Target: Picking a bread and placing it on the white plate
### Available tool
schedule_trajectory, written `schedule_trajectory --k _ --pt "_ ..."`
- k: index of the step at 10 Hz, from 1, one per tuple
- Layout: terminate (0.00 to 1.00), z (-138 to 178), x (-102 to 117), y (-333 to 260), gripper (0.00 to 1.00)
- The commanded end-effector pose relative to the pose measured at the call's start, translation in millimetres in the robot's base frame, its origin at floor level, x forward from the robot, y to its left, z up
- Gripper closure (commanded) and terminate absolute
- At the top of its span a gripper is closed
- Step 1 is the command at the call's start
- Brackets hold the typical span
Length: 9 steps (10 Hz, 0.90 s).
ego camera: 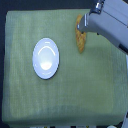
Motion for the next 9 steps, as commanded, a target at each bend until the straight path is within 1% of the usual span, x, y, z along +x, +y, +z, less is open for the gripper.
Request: schedule_trajectory --k 1,3,5,7,9 --pt "0.00 -42 70 42 0.00" --pt "0.00 -65 88 54 0.00" --pt "0.00 -87 98 50 0.00" --pt "0.00 -114 99 44 0.00" --pt "0.00 -125 102 41 0.00"
